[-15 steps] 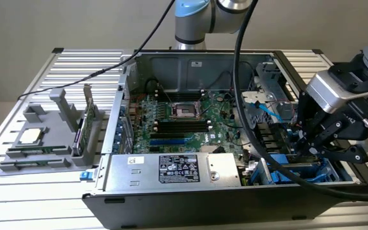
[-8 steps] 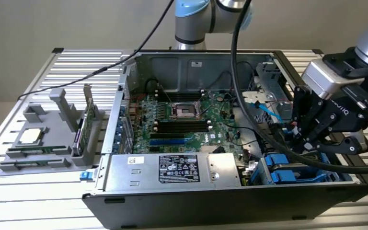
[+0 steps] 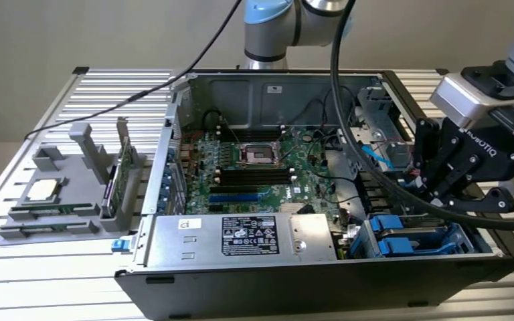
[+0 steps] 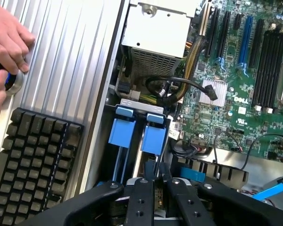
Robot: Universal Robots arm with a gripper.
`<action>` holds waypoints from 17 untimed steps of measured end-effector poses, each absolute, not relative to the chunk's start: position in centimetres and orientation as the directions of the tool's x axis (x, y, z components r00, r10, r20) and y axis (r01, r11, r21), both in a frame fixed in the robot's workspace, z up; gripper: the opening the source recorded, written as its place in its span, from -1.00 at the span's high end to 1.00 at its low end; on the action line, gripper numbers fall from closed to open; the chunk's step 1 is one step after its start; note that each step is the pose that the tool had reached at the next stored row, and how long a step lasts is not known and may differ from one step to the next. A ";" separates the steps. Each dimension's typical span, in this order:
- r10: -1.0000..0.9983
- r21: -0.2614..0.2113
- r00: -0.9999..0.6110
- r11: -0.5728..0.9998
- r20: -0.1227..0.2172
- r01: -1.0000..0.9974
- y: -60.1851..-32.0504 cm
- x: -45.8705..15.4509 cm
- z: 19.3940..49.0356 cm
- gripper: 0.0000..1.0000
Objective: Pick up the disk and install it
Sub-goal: 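Insert the first disk wire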
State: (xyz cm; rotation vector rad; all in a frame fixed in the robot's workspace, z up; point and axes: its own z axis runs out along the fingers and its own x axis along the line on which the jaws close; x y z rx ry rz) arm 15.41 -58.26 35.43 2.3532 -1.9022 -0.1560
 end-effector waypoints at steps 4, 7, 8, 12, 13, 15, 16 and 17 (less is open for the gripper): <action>-0.977 0.179 0.209 -0.199 0.041 -0.964 -58.1 16.0 35.4 0.66; -0.976 0.187 0.209 -0.193 0.068 -0.963 -57.8 16.5 35.4 0.66; -0.976 0.188 0.207 -0.191 0.069 -0.963 -57.8 16.7 35.3 0.66; -0.982 0.188 0.178 -0.162 0.070 -0.969 -57.7 17.0 35.2 0.66; -0.984 0.188 0.165 -0.150 0.070 -0.971 -57.7 17.0 35.1 0.66; -0.988 0.188 0.136 -0.121 0.069 -0.975 -57.6 17.0 35.0 0.66; -0.990 0.188 0.120 -0.105 0.069 -0.977 -57.6 17.0 34.9 0.66; -0.992 0.188 0.105 -0.090 0.069 -0.978 -57.7 17.0 34.9 0.66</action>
